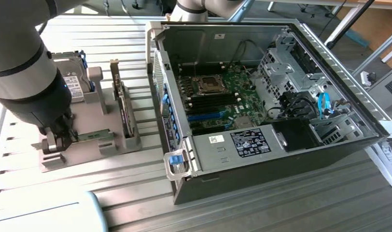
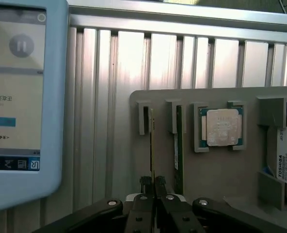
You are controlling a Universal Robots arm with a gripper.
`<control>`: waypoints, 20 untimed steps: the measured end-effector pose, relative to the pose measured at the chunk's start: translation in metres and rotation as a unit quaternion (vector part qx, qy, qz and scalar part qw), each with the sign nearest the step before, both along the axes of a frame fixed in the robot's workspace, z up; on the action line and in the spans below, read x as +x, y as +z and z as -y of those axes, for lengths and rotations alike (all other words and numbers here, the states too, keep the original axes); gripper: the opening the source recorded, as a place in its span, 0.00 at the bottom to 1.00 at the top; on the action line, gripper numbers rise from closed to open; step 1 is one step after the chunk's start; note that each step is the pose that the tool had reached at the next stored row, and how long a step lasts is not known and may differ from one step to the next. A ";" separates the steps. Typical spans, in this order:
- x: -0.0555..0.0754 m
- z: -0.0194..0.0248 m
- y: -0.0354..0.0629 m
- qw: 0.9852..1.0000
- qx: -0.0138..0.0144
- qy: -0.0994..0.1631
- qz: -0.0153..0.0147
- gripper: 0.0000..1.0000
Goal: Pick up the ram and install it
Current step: 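Pick up the ram and move it above insertion slot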
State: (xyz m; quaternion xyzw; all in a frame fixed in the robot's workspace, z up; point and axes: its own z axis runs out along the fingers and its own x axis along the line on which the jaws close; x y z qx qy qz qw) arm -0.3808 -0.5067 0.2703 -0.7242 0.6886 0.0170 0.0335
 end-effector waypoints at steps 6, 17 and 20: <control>0.000 0.0000 0.0283 1.000 0.000 0.000 0.000 0.13; 0.000 0.0000 0.0685 1.000 0.000 0.000 0.000 0.13; 0.000 0.0000 0.0811 1.000 0.000 0.000 0.000 0.13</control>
